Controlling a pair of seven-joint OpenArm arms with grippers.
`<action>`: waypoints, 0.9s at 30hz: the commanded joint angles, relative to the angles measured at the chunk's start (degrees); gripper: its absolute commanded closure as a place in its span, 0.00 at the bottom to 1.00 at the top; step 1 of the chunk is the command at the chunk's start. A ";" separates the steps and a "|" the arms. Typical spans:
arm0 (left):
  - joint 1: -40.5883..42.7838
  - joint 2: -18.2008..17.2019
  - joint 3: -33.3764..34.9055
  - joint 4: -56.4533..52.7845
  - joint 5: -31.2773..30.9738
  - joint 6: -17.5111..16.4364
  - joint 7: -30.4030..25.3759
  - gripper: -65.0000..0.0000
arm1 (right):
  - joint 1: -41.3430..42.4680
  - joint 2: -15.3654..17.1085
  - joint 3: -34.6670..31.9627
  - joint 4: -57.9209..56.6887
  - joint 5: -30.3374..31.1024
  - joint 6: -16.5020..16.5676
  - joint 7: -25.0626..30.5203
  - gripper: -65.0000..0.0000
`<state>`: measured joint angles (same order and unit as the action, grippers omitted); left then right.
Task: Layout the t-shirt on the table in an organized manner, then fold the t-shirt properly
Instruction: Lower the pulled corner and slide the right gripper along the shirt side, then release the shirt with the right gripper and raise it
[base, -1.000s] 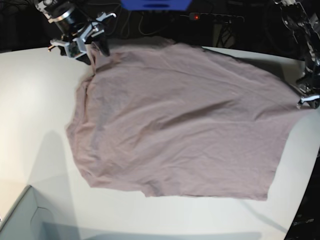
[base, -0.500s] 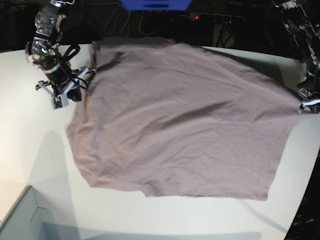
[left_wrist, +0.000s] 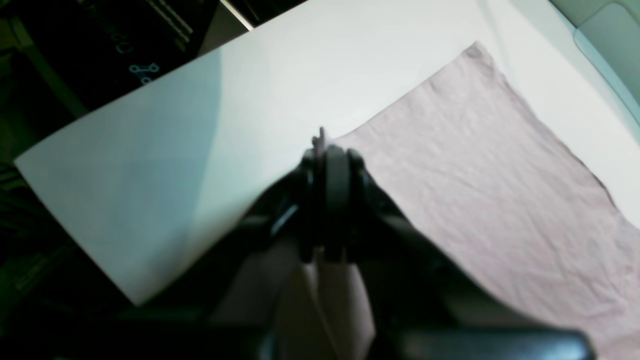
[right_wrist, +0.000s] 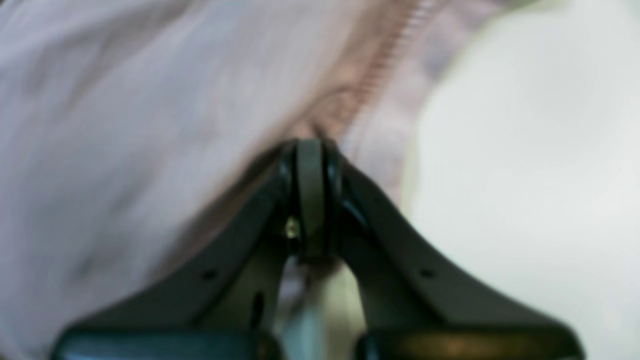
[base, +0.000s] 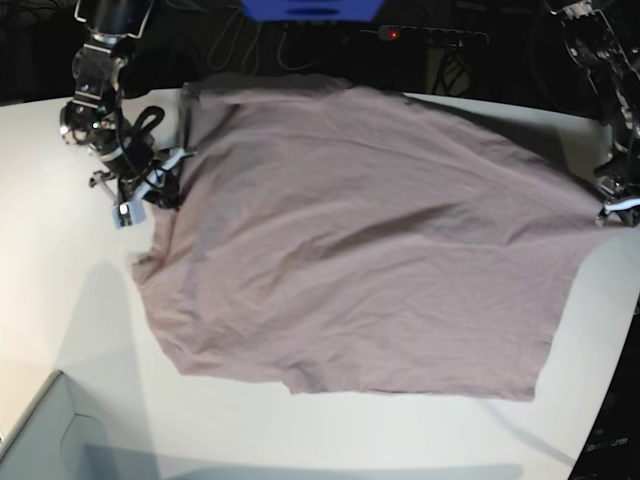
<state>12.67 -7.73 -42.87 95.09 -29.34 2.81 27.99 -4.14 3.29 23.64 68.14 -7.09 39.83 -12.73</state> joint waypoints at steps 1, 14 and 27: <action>-0.23 -0.76 -0.25 1.13 -0.06 -0.30 -1.57 1.00 | 1.55 2.21 0.32 -1.46 -1.83 0.17 -1.91 1.00; 0.30 3.99 0.10 0.43 -0.42 -0.30 -1.57 1.00 | 16.49 11.61 0.05 -14.12 -1.83 0.17 -1.99 1.00; 2.06 8.03 -0.25 -0.80 -0.50 -0.30 -1.57 1.00 | 26.43 15.04 -0.03 -22.64 -1.83 0.17 -1.91 1.00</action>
<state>14.61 0.80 -42.87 93.03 -29.85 2.72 27.44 20.78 17.17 23.44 44.45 -9.65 40.27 -15.94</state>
